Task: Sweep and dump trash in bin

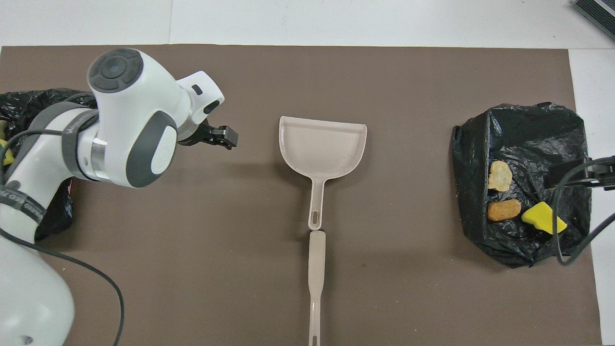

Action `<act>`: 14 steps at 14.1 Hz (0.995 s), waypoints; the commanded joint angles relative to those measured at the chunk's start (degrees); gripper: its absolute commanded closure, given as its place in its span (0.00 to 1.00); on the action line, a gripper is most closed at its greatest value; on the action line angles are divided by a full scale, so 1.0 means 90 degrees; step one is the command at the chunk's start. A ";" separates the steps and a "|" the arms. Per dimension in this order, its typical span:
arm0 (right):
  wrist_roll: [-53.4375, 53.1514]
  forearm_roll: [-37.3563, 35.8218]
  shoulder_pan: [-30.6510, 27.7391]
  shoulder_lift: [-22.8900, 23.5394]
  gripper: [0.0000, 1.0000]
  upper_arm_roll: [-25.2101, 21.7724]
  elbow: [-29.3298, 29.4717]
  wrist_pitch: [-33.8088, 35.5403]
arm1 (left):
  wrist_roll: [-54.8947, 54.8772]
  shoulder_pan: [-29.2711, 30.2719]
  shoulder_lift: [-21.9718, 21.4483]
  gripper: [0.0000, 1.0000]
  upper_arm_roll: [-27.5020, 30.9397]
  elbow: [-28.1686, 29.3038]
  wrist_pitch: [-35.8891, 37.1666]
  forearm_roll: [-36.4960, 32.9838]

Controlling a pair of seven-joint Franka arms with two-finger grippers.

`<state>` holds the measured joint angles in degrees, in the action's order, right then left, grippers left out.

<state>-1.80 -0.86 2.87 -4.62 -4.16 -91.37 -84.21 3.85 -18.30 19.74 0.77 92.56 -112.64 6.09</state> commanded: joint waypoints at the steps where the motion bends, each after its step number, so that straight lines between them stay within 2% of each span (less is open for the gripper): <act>1: 0.0190 0.0037 -0.0094 -0.0151 0.00 0.0052 -0.0131 0.0099 | -0.0438 0.0547 -0.0337 0.00 -0.0066 -0.0011 0.0415 -0.0032; 3: 0.0190 0.0037 -0.0103 -0.0151 0.00 0.0052 -0.0131 0.0109 | -0.0487 0.0744 -0.0658 0.00 -0.0027 0.0018 0.0543 -0.0129; 5: 0.0209 0.0037 -0.0113 -0.0151 0.00 0.0052 -0.0131 0.0109 | -0.0671 0.0842 -0.0942 0.00 0.0061 -0.0001 0.0718 -0.0635; 9: 0.0209 0.0037 -0.0104 -0.0142 0.00 0.0052 -0.0131 0.0079 | -0.0790 0.1408 -0.1430 0.00 0.0071 0.0018 0.1342 -0.0637; 14: 0.0209 0.0076 -0.0104 -0.0151 0.00 0.0052 -0.0141 0.0089 | -0.0770 0.1516 -0.2143 0.00 0.0081 0.0047 0.2202 -0.0686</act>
<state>-1.80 -0.86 2.74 -4.68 -4.16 -91.43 -84.10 -2.82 -5.01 3.75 1.81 91.97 -95.53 1.15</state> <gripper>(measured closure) 0.000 0.000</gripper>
